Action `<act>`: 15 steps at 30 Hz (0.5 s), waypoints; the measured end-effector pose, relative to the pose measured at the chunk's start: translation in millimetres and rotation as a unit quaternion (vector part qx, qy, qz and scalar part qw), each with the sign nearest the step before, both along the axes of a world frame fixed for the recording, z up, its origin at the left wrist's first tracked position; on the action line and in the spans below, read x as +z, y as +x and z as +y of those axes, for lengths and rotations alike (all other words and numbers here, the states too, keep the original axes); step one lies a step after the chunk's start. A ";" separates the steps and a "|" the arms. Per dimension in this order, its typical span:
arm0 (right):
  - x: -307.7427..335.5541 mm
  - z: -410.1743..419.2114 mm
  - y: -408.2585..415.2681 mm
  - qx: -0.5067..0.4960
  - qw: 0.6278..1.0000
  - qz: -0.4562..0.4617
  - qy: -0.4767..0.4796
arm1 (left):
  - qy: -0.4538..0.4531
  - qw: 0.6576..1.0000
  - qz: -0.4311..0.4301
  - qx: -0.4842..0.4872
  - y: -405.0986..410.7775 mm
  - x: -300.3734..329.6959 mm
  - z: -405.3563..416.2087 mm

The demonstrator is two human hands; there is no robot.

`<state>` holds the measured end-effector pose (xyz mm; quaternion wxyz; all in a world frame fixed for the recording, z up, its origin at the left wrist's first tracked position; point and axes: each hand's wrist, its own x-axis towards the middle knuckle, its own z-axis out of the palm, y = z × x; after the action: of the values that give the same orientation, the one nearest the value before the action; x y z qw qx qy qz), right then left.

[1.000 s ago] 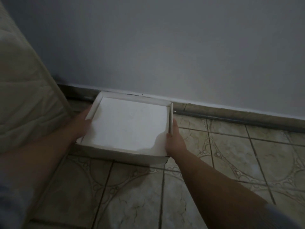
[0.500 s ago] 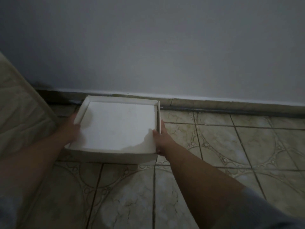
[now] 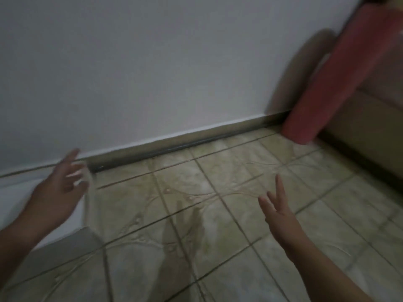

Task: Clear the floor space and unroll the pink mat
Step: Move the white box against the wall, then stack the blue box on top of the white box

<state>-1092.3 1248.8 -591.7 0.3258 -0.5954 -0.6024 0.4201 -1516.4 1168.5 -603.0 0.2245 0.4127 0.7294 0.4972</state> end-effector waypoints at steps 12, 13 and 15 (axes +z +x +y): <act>66.6 -194.3 290.7 -0.390 0.910 -0.027 0.136 | -0.081 0.841 -0.037 -0.533 393.6 42.2 93.1; 61.6 -221.5 308.3 -0.423 0.895 -0.035 0.140 | -0.090 0.822 -0.042 -0.560 423.3 35.3 85.9; 43.3 -277.5 331.3 -0.497 0.856 -0.039 0.139 | -0.101 0.789 -0.058 -0.603 479.8 18.0 63.9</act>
<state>-761.0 971.3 -548.4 0.5469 -0.7798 -0.2908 0.0909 -1036.6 1232.4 -585.0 0.5606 0.7142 0.3641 0.2076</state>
